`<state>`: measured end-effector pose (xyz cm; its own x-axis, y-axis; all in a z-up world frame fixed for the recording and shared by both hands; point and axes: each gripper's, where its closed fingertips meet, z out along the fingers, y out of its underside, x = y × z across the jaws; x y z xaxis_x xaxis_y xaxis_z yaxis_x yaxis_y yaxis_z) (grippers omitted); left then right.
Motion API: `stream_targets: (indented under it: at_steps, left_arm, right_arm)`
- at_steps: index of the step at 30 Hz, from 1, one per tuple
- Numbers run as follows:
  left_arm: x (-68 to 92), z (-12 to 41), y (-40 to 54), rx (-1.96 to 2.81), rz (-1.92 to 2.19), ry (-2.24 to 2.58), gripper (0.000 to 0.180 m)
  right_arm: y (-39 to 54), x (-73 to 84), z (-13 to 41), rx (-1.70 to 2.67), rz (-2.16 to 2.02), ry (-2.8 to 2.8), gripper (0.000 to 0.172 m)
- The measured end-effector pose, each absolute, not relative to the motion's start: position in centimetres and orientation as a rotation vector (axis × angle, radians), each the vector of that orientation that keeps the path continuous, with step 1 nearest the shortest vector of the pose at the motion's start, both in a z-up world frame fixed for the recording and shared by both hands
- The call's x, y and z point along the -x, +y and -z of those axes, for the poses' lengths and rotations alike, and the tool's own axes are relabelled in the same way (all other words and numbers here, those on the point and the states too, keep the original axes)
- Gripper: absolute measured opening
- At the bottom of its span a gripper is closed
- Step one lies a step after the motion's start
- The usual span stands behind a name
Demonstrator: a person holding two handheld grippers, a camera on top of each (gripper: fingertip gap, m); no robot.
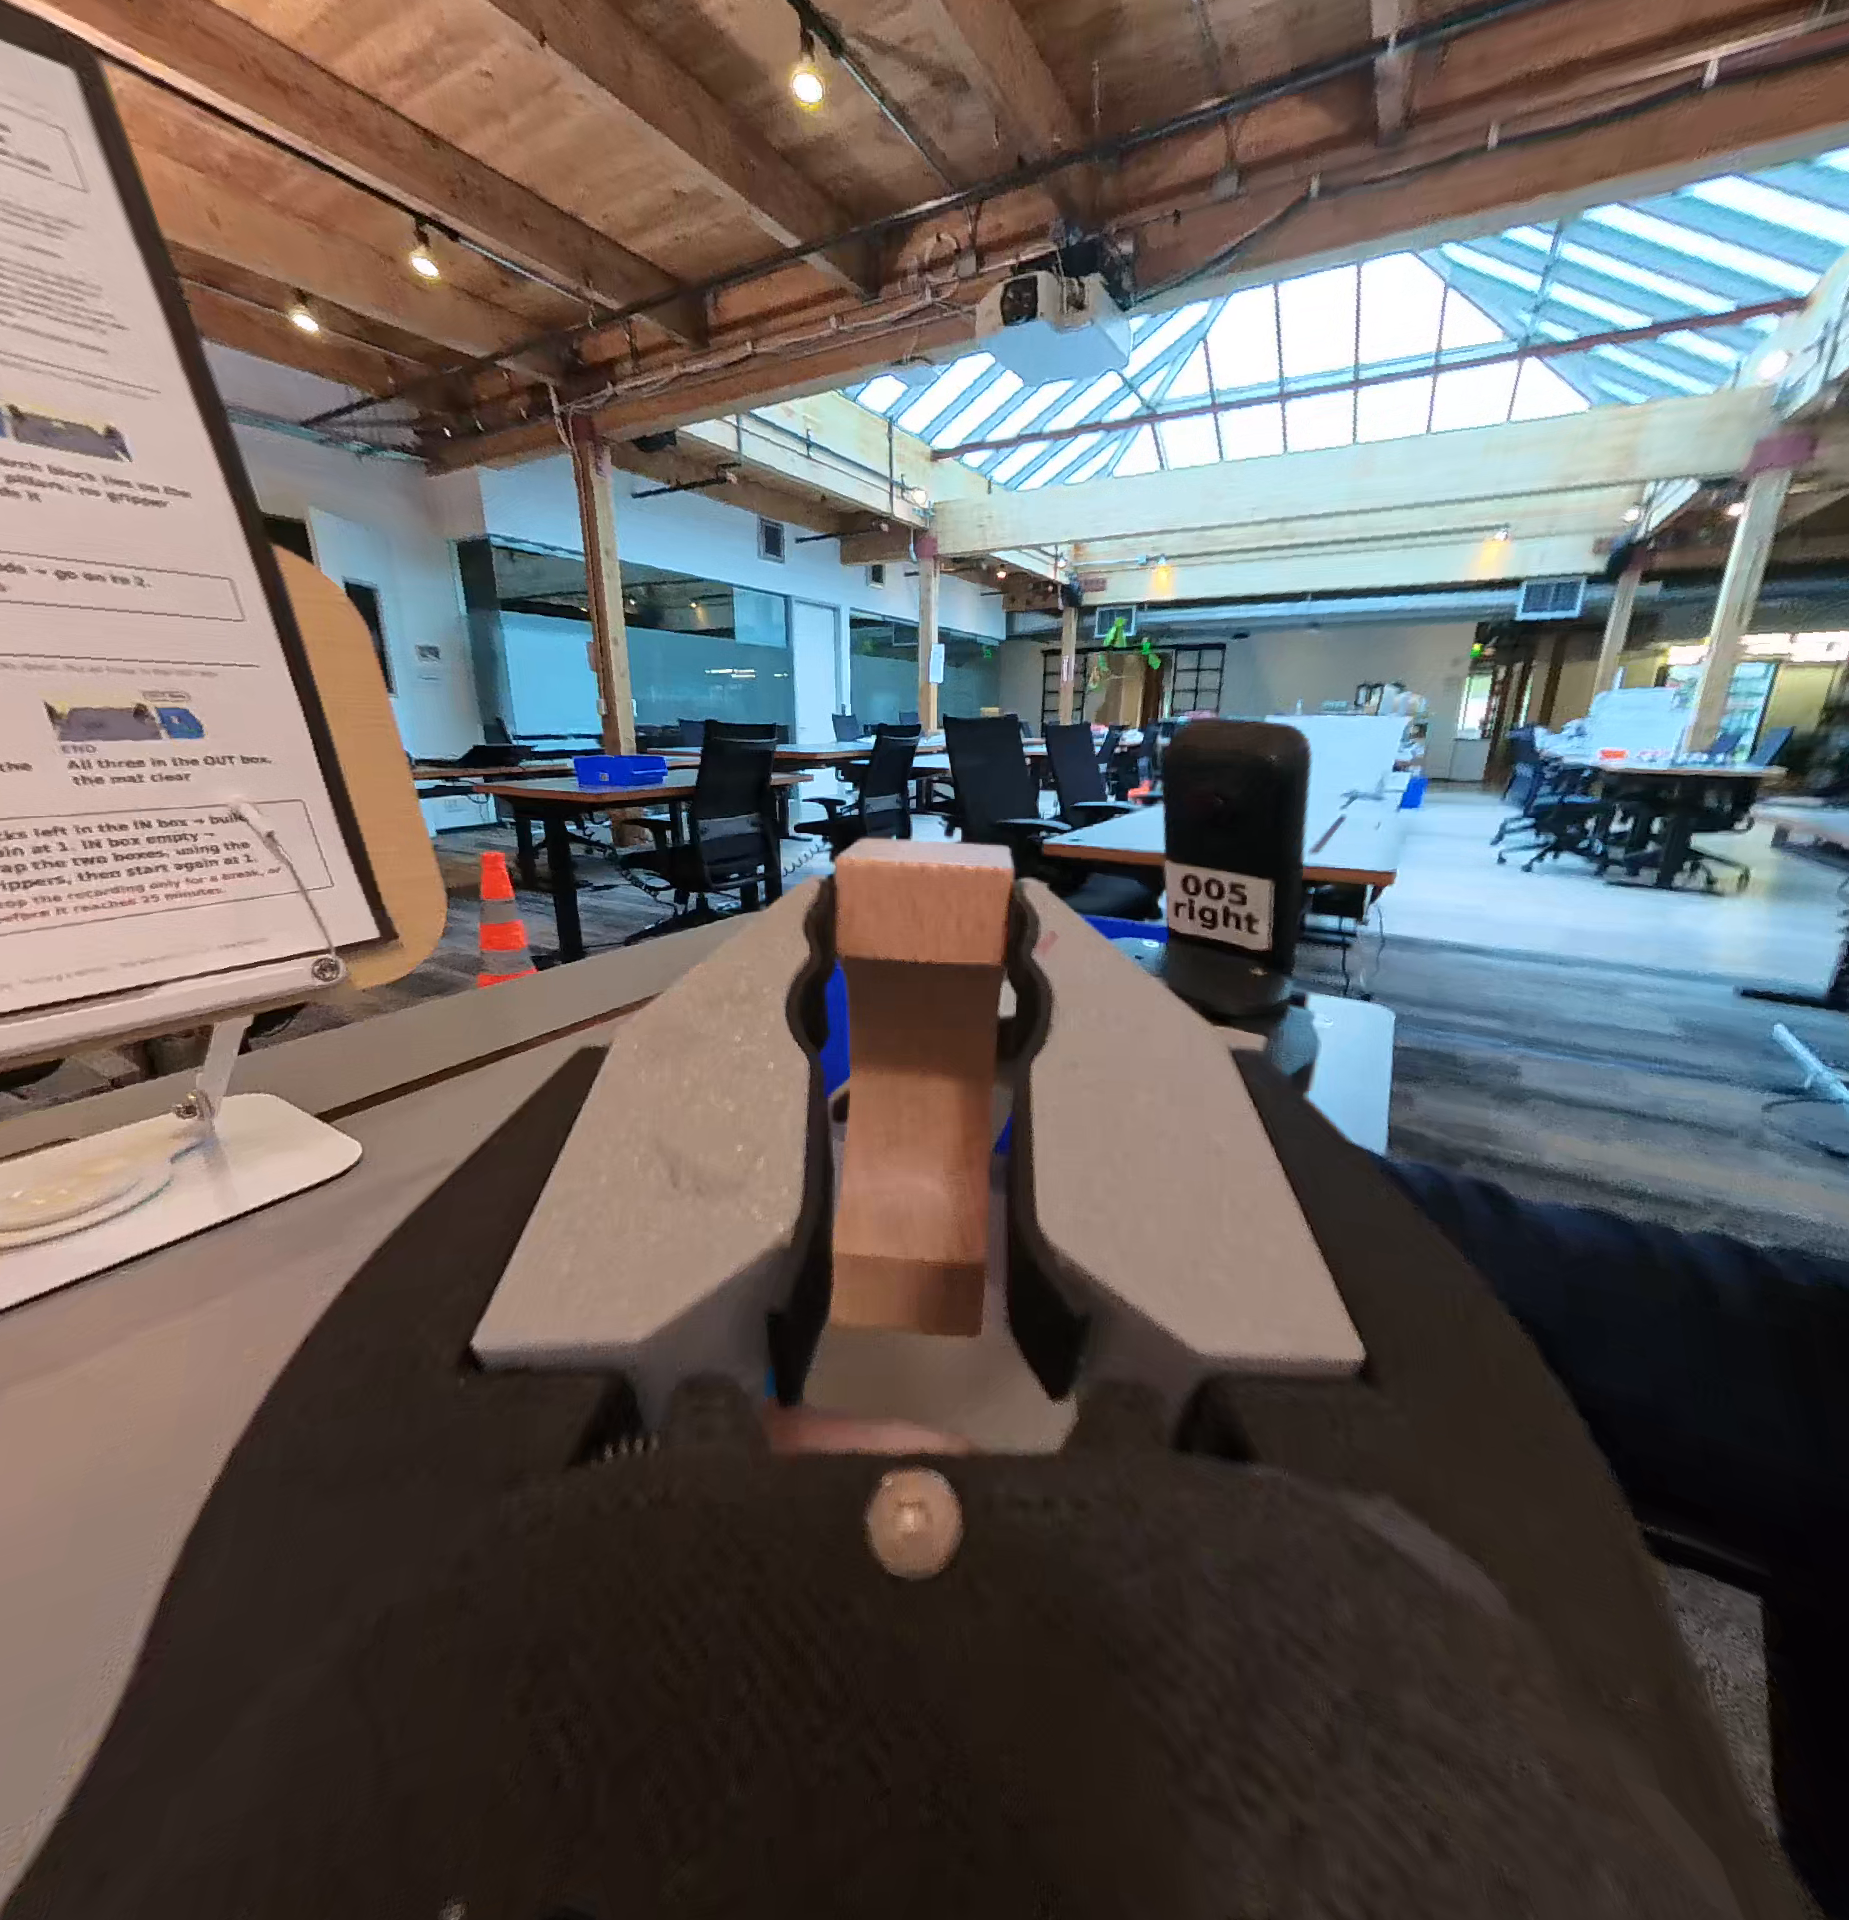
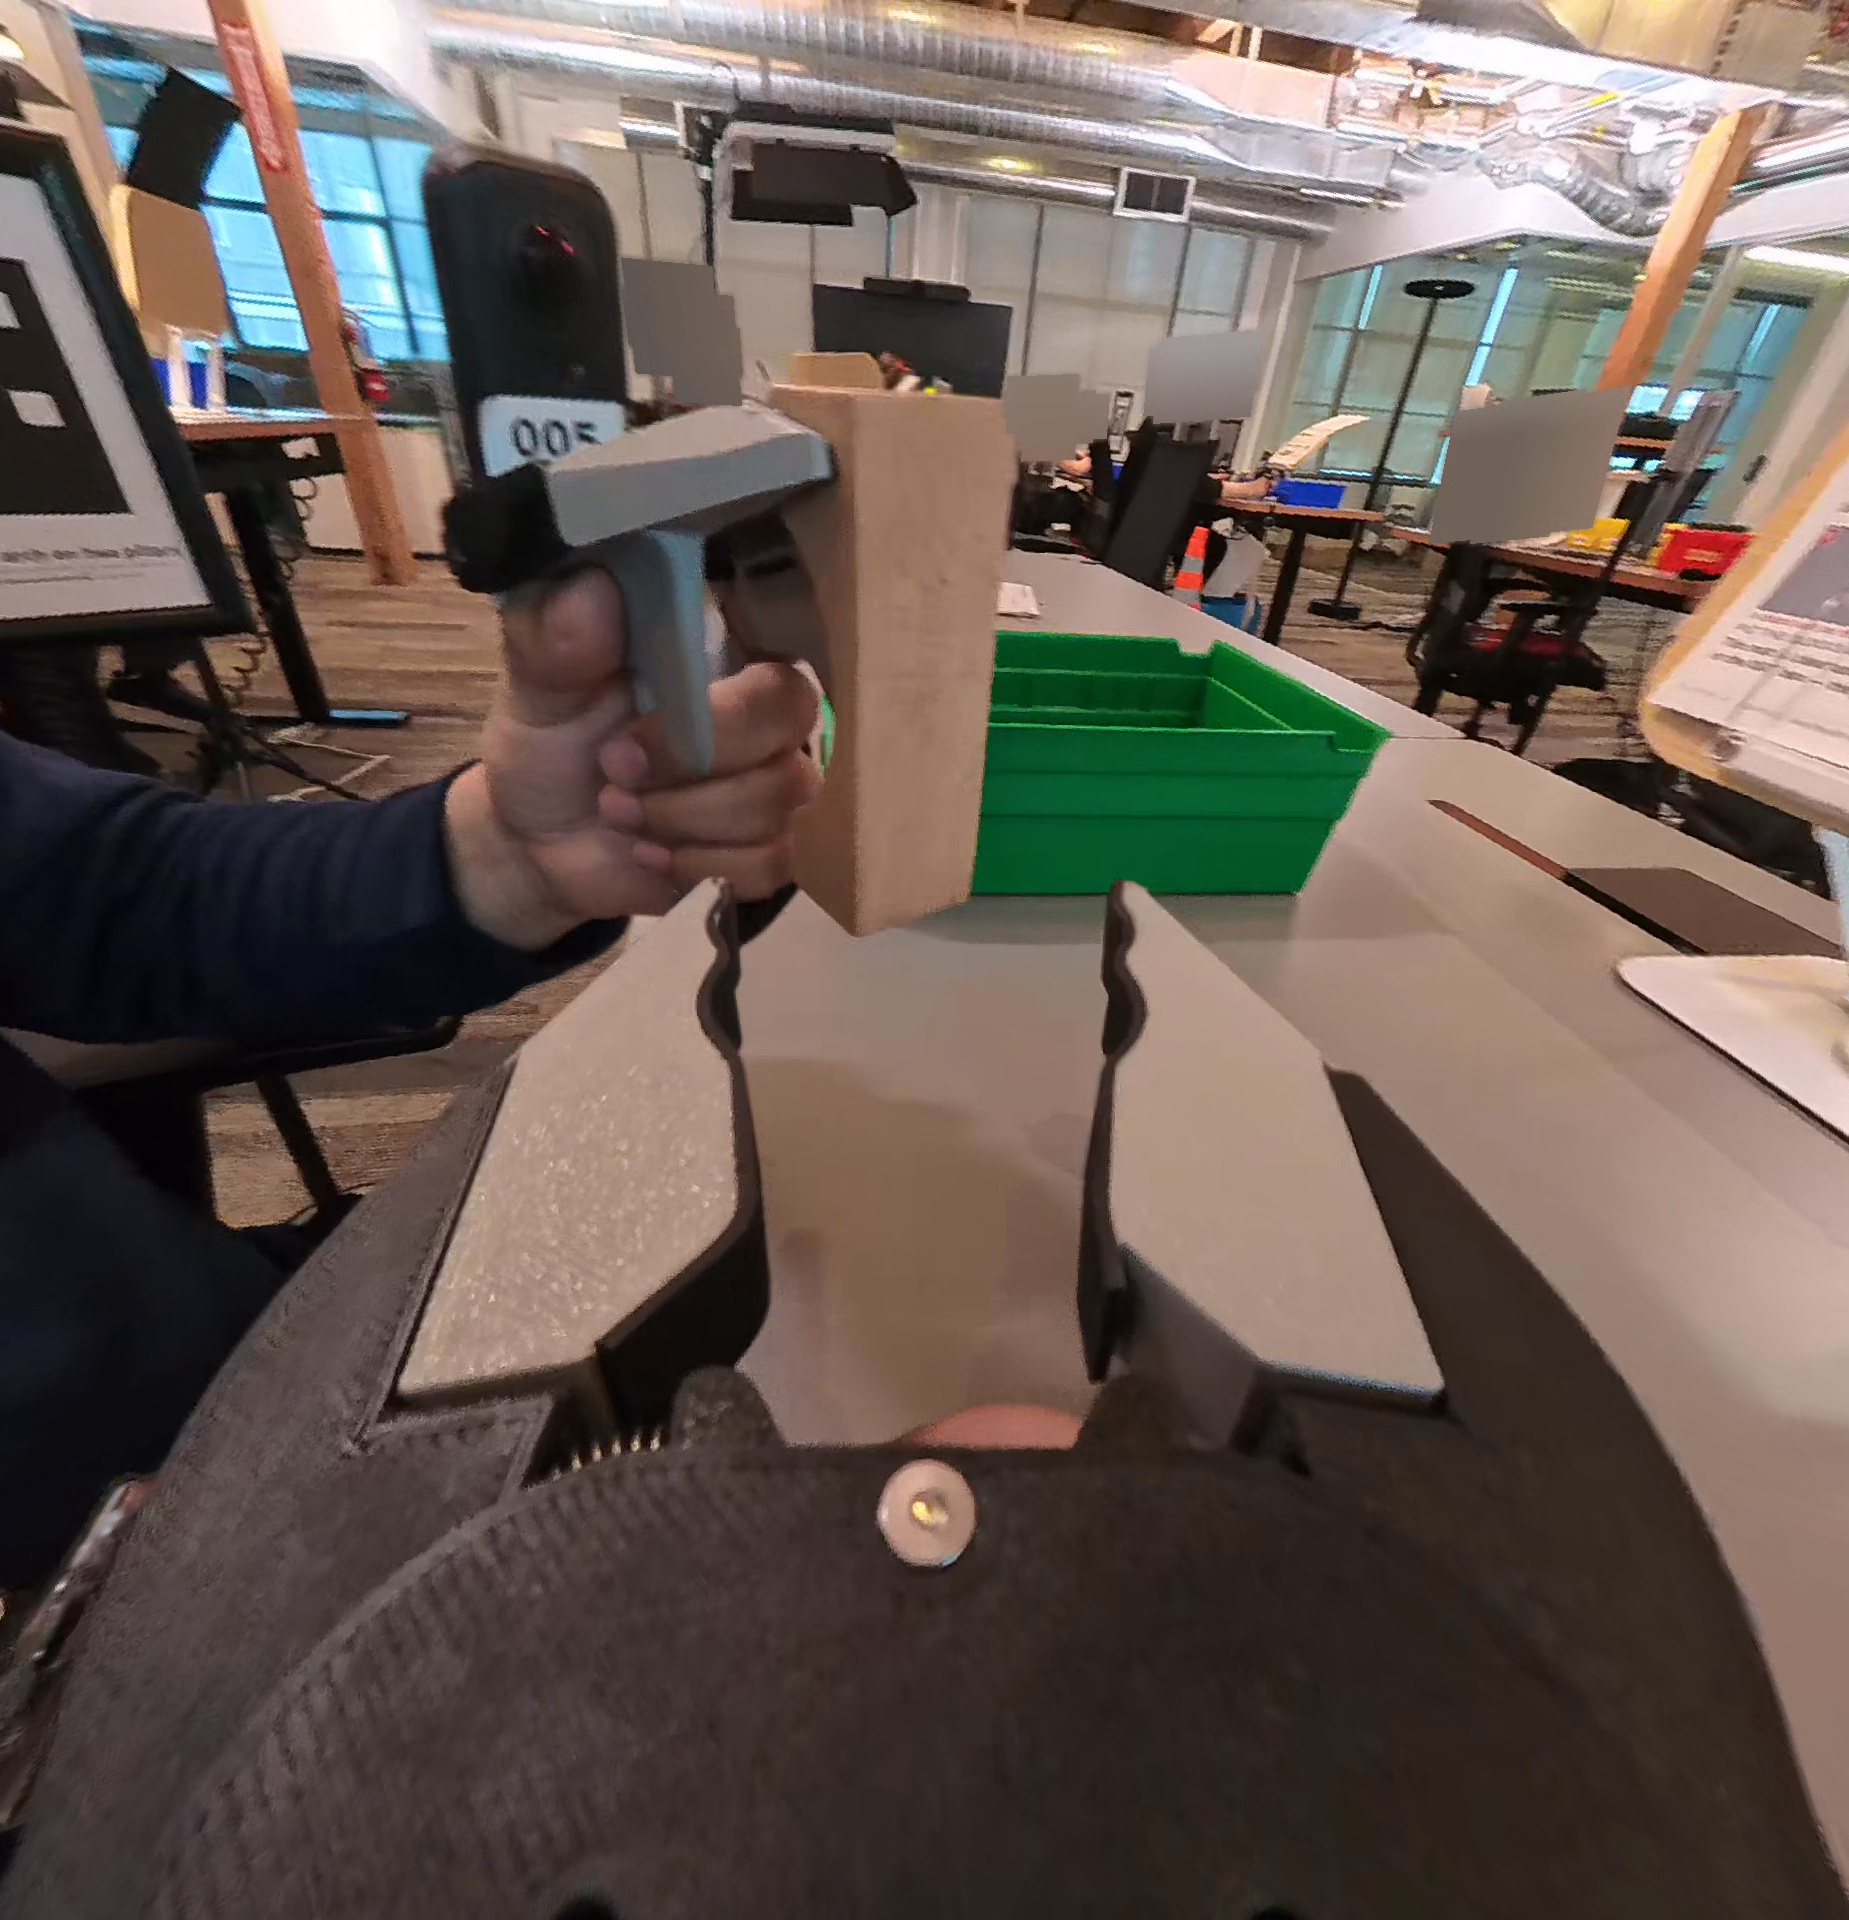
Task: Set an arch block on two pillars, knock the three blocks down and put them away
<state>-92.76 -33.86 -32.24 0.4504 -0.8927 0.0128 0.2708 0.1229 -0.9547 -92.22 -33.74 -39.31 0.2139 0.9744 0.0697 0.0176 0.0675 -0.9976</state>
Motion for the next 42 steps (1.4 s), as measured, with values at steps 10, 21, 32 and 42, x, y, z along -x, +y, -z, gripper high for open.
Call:
stream_targets:
  at_steps: [10, 21, 32, 42]
  left_arm:
    - [91.9, 32.8, -34.3, 1.14, 0.96, 0.716, 0.031]
    - [91.5, 33.5, -34.1, 1.157, 0.963, 0.709, 0.031]
    - [91.9, 33.2, -33.7, 1.153, 0.966, 0.673, 0.031]
    - [91.6, 33.4, -34.2, 1.138, 1.01, 0.703, 0.03]
  right_arm:
    - [-34.5, 94.2, 39.7, 1.287, -1.01, -1.092, 0.067]
    - [-35.2, 94.5, 39.0, 1.267, -1.087, -1.072, 0.062]
    - [-34.7, 94.6, 39.7, 1.302, -1.033, -1.072, 0.059]
    - [-35.3, 95.5, 40.2, 1.314, -1.154, -1.068, 0.061]
